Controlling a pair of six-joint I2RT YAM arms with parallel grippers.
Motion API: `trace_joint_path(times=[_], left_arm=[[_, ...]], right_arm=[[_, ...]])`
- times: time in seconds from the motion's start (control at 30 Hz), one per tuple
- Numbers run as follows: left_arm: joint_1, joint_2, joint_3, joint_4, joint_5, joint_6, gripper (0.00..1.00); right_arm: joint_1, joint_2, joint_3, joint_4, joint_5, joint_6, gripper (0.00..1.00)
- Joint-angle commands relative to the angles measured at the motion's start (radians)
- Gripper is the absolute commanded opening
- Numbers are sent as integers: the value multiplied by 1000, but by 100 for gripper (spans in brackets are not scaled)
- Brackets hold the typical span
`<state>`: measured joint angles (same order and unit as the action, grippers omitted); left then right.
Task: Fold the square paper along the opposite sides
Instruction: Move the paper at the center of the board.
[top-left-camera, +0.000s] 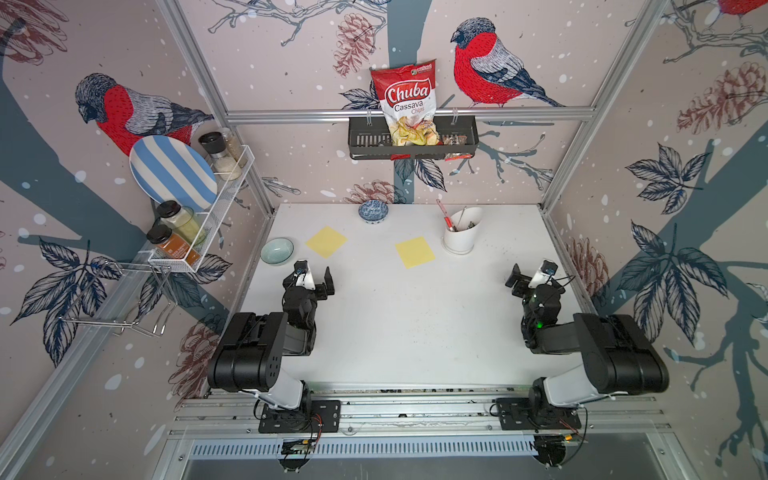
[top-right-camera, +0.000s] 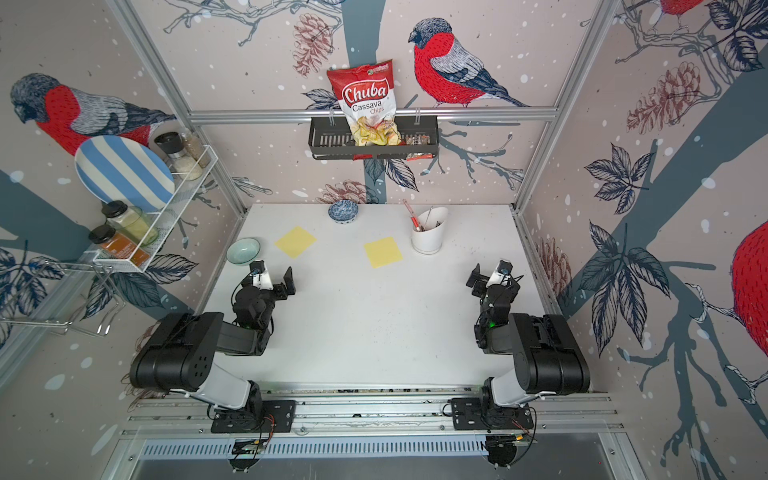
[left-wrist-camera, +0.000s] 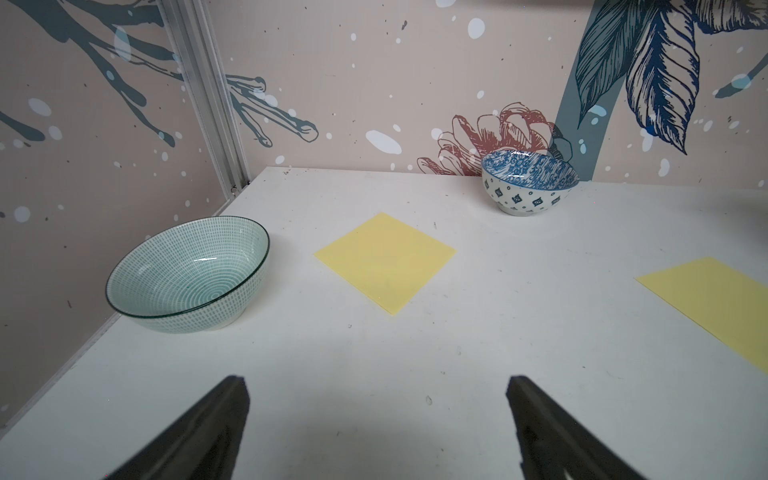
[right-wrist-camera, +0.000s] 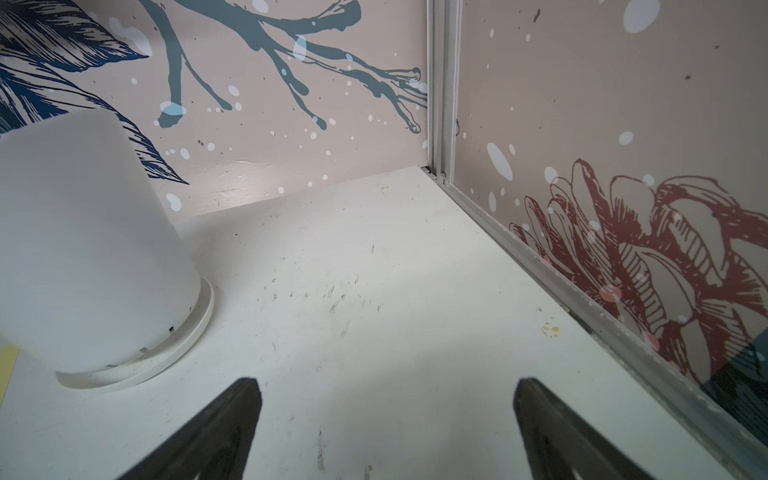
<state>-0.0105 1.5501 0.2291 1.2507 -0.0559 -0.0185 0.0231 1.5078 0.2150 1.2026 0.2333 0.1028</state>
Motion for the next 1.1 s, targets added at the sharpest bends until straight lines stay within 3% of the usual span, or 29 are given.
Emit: trace_joint_path(times=[0.0,0.8,0.93,1.0,1.07], left_arm=[[3,1,7,44,-4,9,99],[8,1,9,38,22,10,96],[7,-4,12,38,-8,3,84],[10,-43,39,-45,-65,-18,84],[9,-121,88,-202,-123,-38,84]], right_arm=[[-1,-1,4,34,-11,-8,100],[0,2,15,18,-72,-32,100],[2,-7,14,28,-48,-28,91],[18,-58,45,-61,8,-27,90],[50,-143,120,-266,16,-56,87]])
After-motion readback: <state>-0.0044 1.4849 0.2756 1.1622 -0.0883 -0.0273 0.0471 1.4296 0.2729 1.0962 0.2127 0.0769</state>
